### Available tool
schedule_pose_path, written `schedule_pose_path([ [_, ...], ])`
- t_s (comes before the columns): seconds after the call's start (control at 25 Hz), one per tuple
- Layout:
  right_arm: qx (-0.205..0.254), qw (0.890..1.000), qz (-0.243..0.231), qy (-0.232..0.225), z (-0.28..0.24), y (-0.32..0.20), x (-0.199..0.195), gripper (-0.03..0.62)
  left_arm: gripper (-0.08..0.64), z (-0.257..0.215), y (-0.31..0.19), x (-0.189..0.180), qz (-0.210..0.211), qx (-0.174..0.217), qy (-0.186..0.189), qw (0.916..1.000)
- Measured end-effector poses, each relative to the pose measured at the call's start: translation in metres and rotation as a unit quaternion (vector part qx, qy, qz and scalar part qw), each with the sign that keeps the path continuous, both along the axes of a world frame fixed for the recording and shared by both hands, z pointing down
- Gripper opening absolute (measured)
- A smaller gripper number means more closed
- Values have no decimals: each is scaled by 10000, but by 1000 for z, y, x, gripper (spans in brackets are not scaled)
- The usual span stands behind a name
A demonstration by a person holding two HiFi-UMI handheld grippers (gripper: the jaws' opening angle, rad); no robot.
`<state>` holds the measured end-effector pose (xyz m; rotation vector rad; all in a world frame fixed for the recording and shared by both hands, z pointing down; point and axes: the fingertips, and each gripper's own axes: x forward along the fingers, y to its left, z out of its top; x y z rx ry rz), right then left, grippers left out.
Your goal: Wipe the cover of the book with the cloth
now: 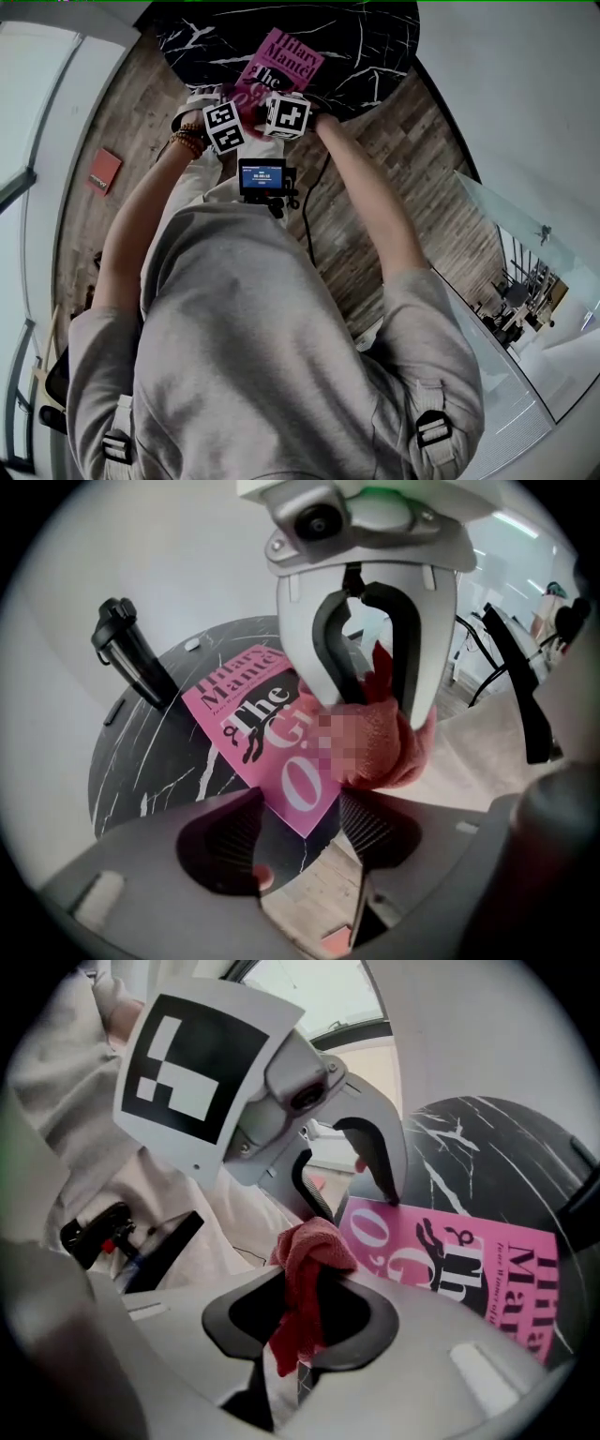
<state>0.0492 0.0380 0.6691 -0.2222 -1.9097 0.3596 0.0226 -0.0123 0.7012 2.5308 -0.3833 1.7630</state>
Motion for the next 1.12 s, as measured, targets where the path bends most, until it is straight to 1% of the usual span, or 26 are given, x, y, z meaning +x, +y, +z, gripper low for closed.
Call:
schedule_pose_path([
  [0.08,-207,9995,-2,-246,-5,-1,-3,104,262,0,0,0,-50,117,154,9998],
  [0.16,-96,9987,270,-428,-15,-29,1,106,264,-1,-1,-1,-127,195,271,9994],
  [0.24,377,9959,685,-463,-24,-77,13,106,266,-2,-1,-1,-185,233,325,9990],
  [0.36,1329,9832,1237,-191,-30,-159,39,107,268,-2,-1,1,-218,256,353,9988],
  [0.44,1682,9761,1373,51,-27,-195,50,109,268,-2,1,0,-229,256,350,9988],
  [0.52,1872,9728,1332,289,-21,-214,55,110,268,-1,5,-2,-272,204,325,9989],
  [0.6,1902,9728,1238,468,-10,-223,56,110,272,0,5,-1,-320,125,293,9990],
  [0.68,1828,9747,1157,555,-2,-224,54,109,273,0,4,0,-319,45,266,9991],
  [0.92,1941,9711,1289,512,0,-223,48,100,277,-2,2,-3,-264,-37,286,9992],
  [1.0,1937,9723,1206,512,0,-216,44,98,278,-2,3,-3,-254,-58,279,9993],
  [1.12,1895,9757,954,550,1,-205,36,100,278,-2,3,-4,-222,-89,243,9994],
])
